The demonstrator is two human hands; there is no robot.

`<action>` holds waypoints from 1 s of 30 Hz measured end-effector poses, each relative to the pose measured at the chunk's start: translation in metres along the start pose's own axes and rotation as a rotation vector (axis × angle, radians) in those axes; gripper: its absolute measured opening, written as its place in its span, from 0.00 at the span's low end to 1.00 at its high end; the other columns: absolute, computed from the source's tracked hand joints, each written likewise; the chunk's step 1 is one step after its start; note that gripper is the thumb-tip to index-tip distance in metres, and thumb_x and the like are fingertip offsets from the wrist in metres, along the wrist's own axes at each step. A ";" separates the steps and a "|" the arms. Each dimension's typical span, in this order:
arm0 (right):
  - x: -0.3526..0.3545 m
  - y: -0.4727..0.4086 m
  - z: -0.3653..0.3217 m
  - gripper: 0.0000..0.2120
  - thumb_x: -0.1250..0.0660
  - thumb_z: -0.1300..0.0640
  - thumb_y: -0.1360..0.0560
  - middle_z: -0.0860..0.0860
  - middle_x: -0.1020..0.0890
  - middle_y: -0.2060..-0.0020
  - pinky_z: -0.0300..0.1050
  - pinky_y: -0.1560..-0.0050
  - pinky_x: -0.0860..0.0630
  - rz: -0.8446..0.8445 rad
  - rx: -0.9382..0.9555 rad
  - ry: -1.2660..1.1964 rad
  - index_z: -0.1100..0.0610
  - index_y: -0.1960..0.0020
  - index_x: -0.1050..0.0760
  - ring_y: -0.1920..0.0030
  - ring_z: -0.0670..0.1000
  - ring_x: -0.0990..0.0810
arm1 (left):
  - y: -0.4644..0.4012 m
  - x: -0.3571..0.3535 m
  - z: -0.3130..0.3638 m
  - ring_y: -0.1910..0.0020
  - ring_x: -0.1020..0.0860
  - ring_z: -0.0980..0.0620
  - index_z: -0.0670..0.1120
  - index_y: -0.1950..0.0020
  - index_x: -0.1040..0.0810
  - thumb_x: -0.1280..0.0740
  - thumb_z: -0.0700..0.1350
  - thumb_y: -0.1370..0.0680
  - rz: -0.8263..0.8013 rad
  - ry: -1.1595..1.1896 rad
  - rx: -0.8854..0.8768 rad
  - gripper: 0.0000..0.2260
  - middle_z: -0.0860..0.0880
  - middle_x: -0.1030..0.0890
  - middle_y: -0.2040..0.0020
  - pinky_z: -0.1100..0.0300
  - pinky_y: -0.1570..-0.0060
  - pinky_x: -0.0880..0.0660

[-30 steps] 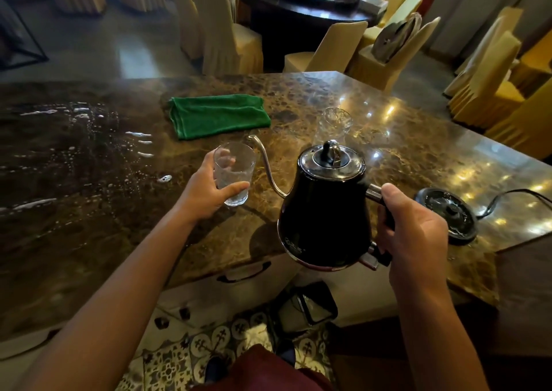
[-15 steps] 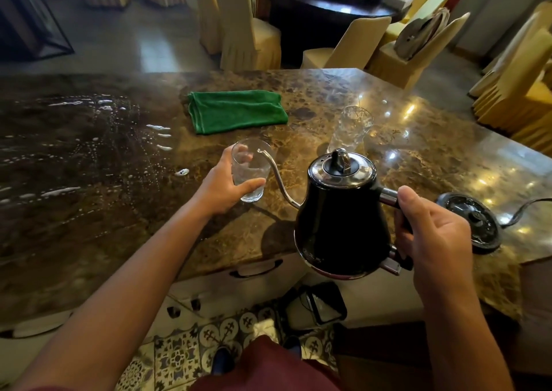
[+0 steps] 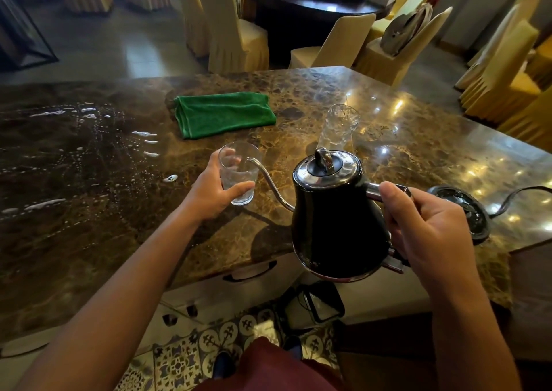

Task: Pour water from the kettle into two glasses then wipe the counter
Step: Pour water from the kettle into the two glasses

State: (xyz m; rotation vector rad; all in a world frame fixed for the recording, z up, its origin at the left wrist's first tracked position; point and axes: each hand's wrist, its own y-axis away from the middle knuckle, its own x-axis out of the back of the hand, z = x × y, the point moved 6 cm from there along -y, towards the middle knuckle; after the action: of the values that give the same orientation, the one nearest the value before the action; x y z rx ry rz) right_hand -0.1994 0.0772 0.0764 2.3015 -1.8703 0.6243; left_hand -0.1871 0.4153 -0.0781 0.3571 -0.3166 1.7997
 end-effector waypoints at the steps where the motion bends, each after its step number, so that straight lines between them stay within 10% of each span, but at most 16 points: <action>1: 0.000 0.000 0.000 0.37 0.33 0.30 0.25 0.48 0.33 0.77 0.37 0.75 0.37 0.004 0.001 0.011 0.66 0.66 0.33 0.76 0.47 0.36 | 0.000 0.000 0.001 0.30 0.24 0.50 0.51 0.22 0.40 0.24 0.58 0.30 0.001 0.001 0.002 0.42 0.51 0.26 0.31 0.44 0.30 0.26; 16: 0.005 -0.024 -0.035 0.38 0.34 0.29 0.25 0.64 0.29 0.73 0.44 0.75 0.37 -0.059 0.088 0.236 0.67 0.63 0.29 0.75 0.48 0.34 | -0.001 0.001 -0.001 0.31 0.23 0.51 0.51 0.23 0.39 0.23 0.57 0.29 -0.012 -0.006 -0.007 0.40 0.52 0.25 0.31 0.44 0.30 0.26; 30: 0.003 -0.034 -0.052 0.36 0.32 0.32 0.22 0.58 0.28 0.76 0.38 0.76 0.36 -0.051 0.104 0.322 0.67 0.62 0.26 0.77 0.43 0.33 | 0.000 0.002 -0.002 0.30 0.24 0.53 0.54 0.24 0.38 0.24 0.66 0.33 -0.014 0.012 0.003 0.43 0.52 0.25 0.30 0.44 0.30 0.25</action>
State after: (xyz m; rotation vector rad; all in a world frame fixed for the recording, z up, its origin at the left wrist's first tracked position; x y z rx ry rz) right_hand -0.1785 0.0998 0.1306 2.1416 -1.6616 1.0374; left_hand -0.1873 0.4183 -0.0790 0.3494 -0.3027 1.7879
